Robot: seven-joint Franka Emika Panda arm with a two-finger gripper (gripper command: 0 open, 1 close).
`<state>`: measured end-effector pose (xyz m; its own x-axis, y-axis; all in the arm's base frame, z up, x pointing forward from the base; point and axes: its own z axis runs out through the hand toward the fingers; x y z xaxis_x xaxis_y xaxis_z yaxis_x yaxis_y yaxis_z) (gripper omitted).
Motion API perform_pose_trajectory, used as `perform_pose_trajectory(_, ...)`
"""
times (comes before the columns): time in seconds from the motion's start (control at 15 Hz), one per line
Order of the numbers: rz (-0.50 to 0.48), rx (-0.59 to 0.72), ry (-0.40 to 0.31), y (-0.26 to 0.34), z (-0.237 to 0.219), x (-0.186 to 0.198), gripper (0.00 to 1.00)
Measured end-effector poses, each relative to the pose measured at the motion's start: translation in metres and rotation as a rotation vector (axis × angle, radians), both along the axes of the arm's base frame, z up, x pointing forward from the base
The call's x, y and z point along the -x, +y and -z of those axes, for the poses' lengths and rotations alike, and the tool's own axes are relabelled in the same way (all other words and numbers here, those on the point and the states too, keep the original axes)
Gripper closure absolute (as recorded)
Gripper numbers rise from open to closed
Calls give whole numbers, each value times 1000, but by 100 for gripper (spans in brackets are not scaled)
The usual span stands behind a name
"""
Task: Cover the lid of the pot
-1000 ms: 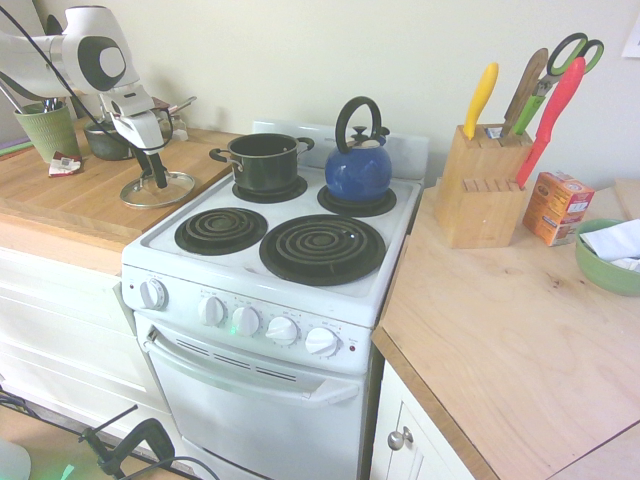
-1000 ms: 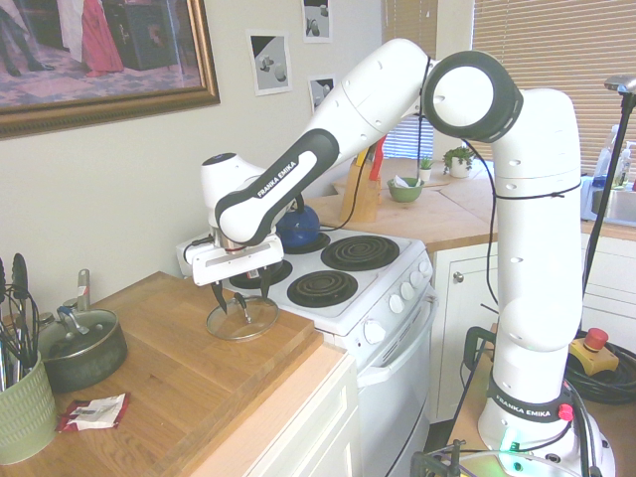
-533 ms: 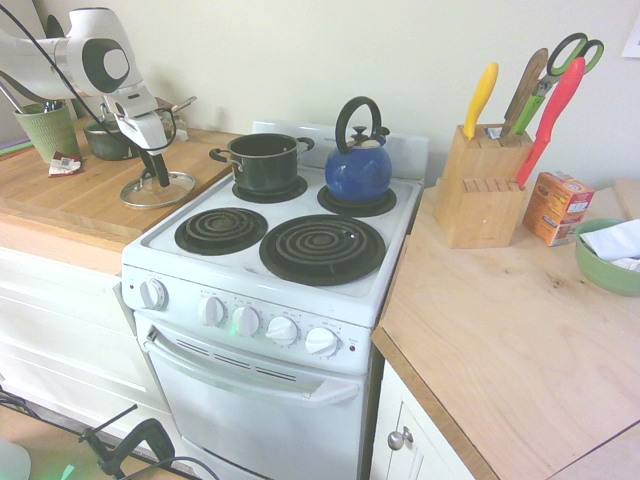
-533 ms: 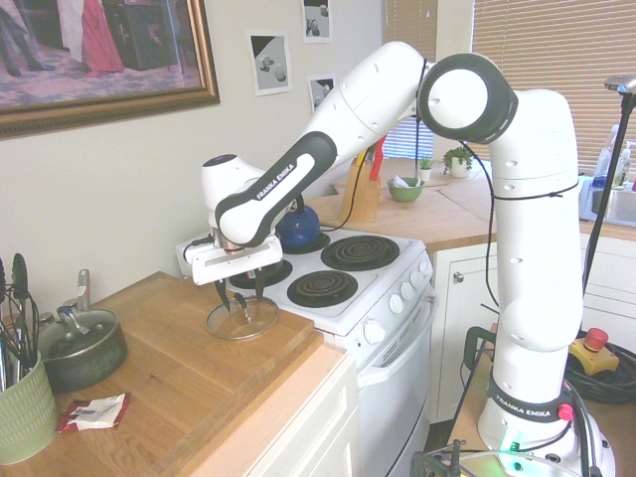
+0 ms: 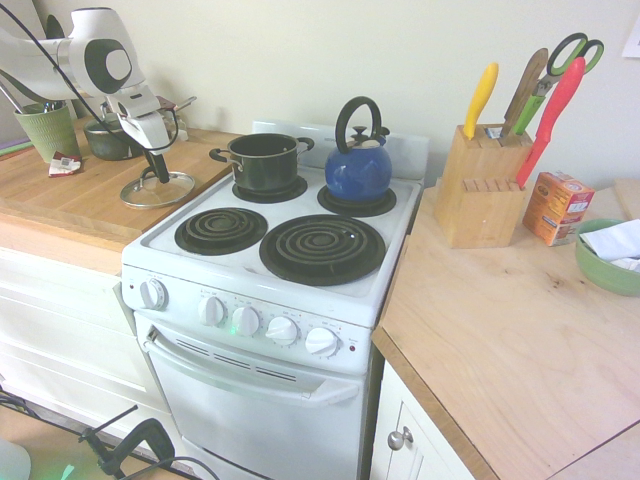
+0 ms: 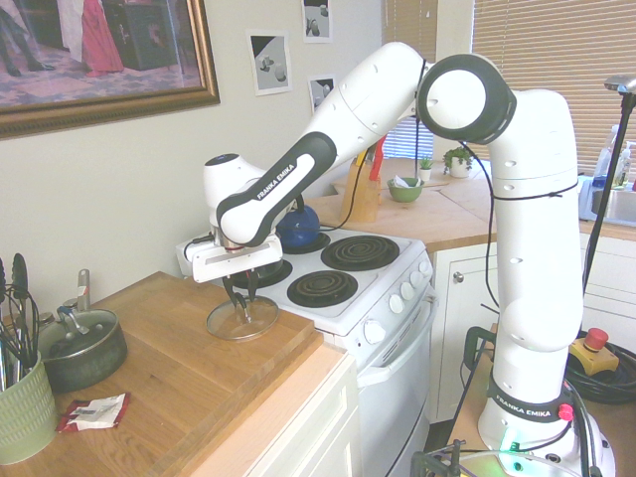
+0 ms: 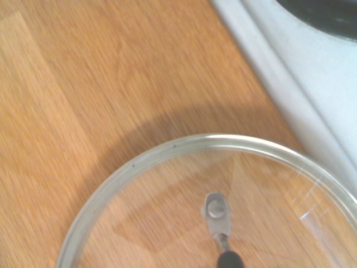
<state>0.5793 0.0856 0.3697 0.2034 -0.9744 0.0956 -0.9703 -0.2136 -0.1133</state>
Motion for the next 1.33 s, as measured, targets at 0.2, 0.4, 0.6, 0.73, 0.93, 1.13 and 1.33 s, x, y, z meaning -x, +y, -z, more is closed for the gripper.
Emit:
perform_pose_trajectory(0.2,-2,-1,-2,1,0,-1,100)
perform_pose_trajectory(0.4,-1,-1,-3,1,0,-1,100)
perform_pose_trajectory(0.6,2,-6,-11,0,-1,-2,100)
perform_pose_trajectory(0.73,4,-8,-21,-1,-3,-4,100)
perform_pose_trajectory(0.93,18,-9,-67,-11,-32,-7,100)
perform_pose_trajectory(1.13,35,-20,-111,-31,-83,-11,100)
perform_pose_trajectory(1.33,61,-50,-125,-66,-121,-24,100)
